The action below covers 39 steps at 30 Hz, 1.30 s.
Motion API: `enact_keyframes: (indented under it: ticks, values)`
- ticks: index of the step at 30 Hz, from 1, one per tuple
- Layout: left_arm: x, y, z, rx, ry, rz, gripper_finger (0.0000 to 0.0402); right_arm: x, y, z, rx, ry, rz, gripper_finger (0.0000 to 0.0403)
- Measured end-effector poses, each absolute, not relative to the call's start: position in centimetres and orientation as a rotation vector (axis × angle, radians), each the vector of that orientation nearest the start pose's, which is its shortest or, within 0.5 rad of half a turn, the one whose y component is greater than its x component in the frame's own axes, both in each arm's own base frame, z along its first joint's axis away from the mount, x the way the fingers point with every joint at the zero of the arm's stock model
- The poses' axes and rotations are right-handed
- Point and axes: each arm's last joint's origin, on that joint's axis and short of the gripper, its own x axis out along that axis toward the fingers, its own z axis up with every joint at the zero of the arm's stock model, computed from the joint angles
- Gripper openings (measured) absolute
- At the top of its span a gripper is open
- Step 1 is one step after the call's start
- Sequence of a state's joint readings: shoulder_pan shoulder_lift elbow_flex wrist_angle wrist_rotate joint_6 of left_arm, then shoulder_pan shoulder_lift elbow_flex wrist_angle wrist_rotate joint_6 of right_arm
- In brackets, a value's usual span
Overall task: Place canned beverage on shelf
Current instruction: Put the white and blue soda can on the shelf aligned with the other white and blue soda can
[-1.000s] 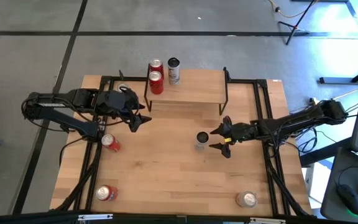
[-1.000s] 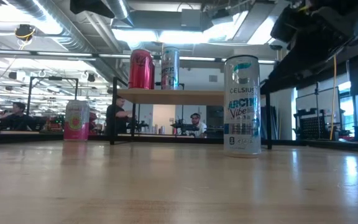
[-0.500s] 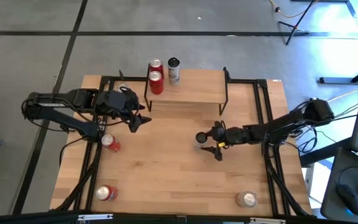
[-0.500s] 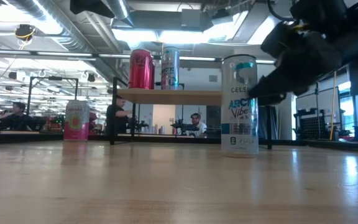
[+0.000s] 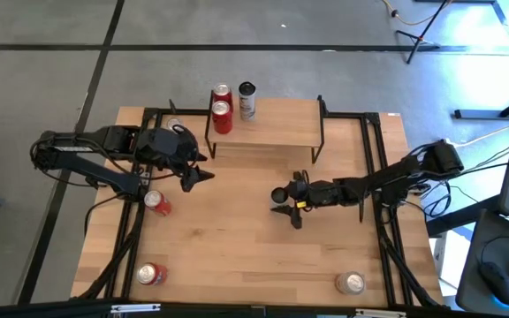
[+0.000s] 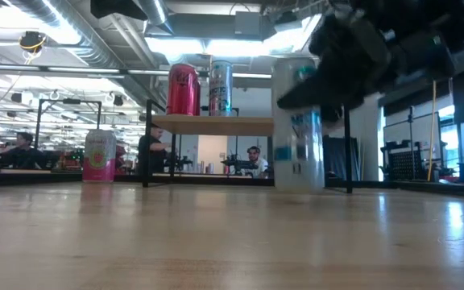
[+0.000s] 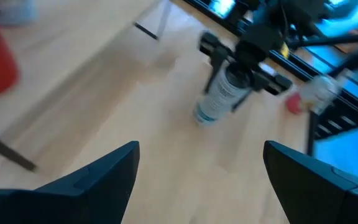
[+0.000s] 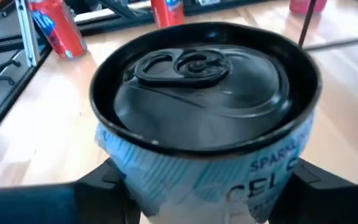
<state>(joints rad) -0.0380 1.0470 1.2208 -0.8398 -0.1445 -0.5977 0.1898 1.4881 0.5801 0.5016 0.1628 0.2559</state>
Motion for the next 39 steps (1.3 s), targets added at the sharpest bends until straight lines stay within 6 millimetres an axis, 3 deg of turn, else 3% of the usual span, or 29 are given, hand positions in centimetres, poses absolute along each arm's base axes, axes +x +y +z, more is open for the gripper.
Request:
enact_keyframes:
  ticks: [4, 8, 13, 18, 22, 28, 39]
  values:
    - [19.4, -0.3, 37.7, -0.489, 0.609, 0.269, 0.033, 29.3, 4.9, 20.4, 0.119, 0.413, -0.024, 0.0217]
    - [19.3, -0.3, 37.7, -0.418, 0.617, 0.24, 0.033, 31.5, 3.6, 25.5, 0.071, 0.368, -0.061, 0.0217]
    - [19.2, -0.4, 37.7, -0.303, 0.639, 0.186, 0.033, 34.3, -0.1, 31.0, 0.073, 0.267, -0.149, 0.0217]
    - [18.4, 0.0, 38.1, -0.223, 0.628, 0.126, 0.033, 35.9, -4.5, 34.3, 0.067, 0.24, -0.235, 0.0217]
    - [17.0, 1.1, 38.9, -0.152, 0.579, 0.157, 0.033, 36.9, -8.0, 34.8, 0.056, 0.226, -0.306, 0.0217]
    - [14.8, 2.2, 39.8, -0.111, 0.51, 0.218, 0.033, 38.2, -12.0, 33.4, 0.082, 0.253, -0.368, 0.0217]
    - [14.2, 2.8, 40.1, -0.104, 0.492, 0.258, 0.033, 40.4, -13.9, 30.3, 0.122, 0.315, -0.38, 0.0217]
